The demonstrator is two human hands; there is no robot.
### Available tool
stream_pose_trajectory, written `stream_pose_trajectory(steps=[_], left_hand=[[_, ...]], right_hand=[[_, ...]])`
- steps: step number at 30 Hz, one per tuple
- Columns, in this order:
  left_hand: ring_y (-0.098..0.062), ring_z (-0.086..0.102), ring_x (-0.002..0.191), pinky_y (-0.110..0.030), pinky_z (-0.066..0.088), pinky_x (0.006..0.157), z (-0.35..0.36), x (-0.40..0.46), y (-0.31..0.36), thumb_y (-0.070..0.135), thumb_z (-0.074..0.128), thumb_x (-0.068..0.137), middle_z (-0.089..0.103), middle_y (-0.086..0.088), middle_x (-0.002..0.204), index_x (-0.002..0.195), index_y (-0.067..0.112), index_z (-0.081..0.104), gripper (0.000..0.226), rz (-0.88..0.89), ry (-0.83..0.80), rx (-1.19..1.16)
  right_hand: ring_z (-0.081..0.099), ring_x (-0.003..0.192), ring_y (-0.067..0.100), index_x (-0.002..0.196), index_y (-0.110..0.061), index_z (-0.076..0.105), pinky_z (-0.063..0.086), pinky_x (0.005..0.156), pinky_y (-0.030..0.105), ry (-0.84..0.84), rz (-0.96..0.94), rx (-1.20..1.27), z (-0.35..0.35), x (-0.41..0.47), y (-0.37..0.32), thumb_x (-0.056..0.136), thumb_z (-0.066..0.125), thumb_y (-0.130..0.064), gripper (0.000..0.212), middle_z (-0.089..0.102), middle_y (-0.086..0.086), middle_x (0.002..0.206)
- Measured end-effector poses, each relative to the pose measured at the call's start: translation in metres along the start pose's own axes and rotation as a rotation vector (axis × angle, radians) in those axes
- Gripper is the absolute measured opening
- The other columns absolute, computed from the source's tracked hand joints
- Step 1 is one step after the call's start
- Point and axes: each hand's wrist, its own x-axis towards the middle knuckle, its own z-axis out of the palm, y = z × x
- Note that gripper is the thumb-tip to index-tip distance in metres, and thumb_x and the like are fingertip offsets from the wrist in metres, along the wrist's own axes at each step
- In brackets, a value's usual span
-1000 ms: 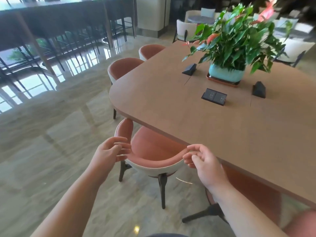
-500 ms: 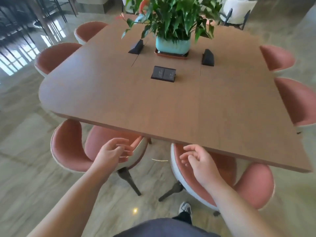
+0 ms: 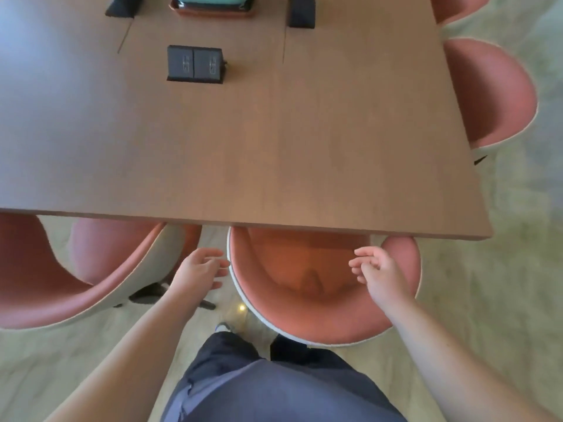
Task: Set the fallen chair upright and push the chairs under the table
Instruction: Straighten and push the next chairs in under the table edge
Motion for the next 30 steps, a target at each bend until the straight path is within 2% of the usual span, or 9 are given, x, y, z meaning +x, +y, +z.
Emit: stream_pose_trajectory(steps=[5,9,11,14,15,17,21,26,30], left_hand=[[-0.029,0.065,0.106,-0.051,0.056,0.097,0.023,0.048,-0.023,0.017,0.060,0.095,0.063,-0.014,0.126,0.140,0.013,0.053,0.045,-0.169,0.016,0.121],[-0.035,0.056,0.128,-0.056,0.045,0.111,0.042,0.085,-0.040,0.019,0.062,0.095,0.054,-0.013,0.149,0.157,0.018,0.036,0.067,-0.202,0.013,0.133],[-0.035,0.055,0.132,-0.056,0.044,0.112,0.053,0.103,-0.042,0.026,0.064,0.096,0.052,-0.011,0.153,0.159,0.020,0.032,0.071,-0.198,0.000,0.119],[-0.035,0.064,0.116,-0.051,0.051,0.102,0.071,0.123,-0.040,0.025,0.064,0.093,0.060,-0.014,0.142,0.152,0.015,0.043,0.063,-0.177,0.018,0.100],[-0.033,0.067,0.106,-0.047,0.053,0.095,0.078,0.128,-0.038,0.025,0.066,0.092,0.063,-0.015,0.135,0.143,0.014,0.050,0.054,-0.171,0.037,0.103],[-0.035,0.070,0.094,-0.050,0.058,0.089,0.089,0.136,-0.037,0.028,0.071,0.088,0.069,-0.017,0.120,0.125,0.012,0.057,0.043,-0.185,0.074,0.109],[-0.036,0.073,0.089,-0.050,0.061,0.086,0.096,0.156,-0.035,0.034,0.085,0.078,0.074,-0.018,0.107,0.117,0.006,0.066,0.052,-0.246,0.102,0.109],[-0.036,0.075,0.092,-0.054,0.059,0.092,0.091,0.185,-0.023,0.023,0.093,0.073,0.076,-0.020,0.103,0.112,0.001,0.068,0.051,-0.387,-0.044,0.004],[-0.033,0.074,0.088,-0.048,0.059,0.090,0.095,0.196,-0.024,0.017,0.090,0.075,0.075,-0.016,0.096,0.107,0.002,0.069,0.041,-0.350,0.004,0.081]], right_hand=[[0.067,0.101,0.019,0.097,-0.031,0.065,0.055,0.089,0.045,0.126,0.130,0.010,-0.026,0.029,0.052,0.094,0.047,-0.003,0.033,0.072,-0.010,0.102],[0.063,0.089,0.010,0.094,-0.036,0.063,0.046,0.069,0.027,0.243,0.193,0.004,-0.037,0.051,0.086,0.090,0.045,0.000,0.041,0.070,-0.008,0.114],[0.061,0.089,0.015,0.105,-0.037,0.063,0.050,0.072,0.031,0.295,0.219,-0.069,-0.043,0.064,0.096,0.088,0.046,-0.004,0.040,0.067,-0.004,0.122],[0.059,0.116,0.026,0.141,-0.026,0.050,0.050,0.100,0.045,0.371,0.243,-0.200,-0.048,0.085,0.105,0.089,0.051,-0.010,0.055,0.054,0.003,0.144],[0.056,0.126,0.029,0.149,-0.022,0.042,0.047,0.105,0.046,0.384,0.254,-0.233,-0.048,0.093,0.106,0.089,0.054,-0.012,0.062,0.049,0.005,0.150],[0.057,0.127,0.033,0.155,-0.017,0.030,0.048,0.103,0.044,0.377,0.339,-0.233,-0.050,0.109,0.109,0.090,0.058,-0.017,0.072,0.048,0.009,0.151],[0.065,0.099,0.035,0.145,-0.012,0.041,0.054,0.088,0.044,0.311,0.519,-0.142,-0.057,0.137,0.121,0.089,0.064,-0.032,0.064,0.064,0.013,0.128],[0.062,0.107,0.034,0.132,-0.007,0.049,0.050,0.093,0.045,0.247,0.587,0.004,-0.070,0.169,0.135,0.078,0.084,-0.039,0.072,0.061,0.011,0.123],[0.061,0.121,0.037,0.138,-0.002,0.049,0.045,0.108,0.052,0.161,0.640,0.043,-0.073,0.184,0.141,0.075,0.087,-0.032,0.080,0.062,0.016,0.132]])
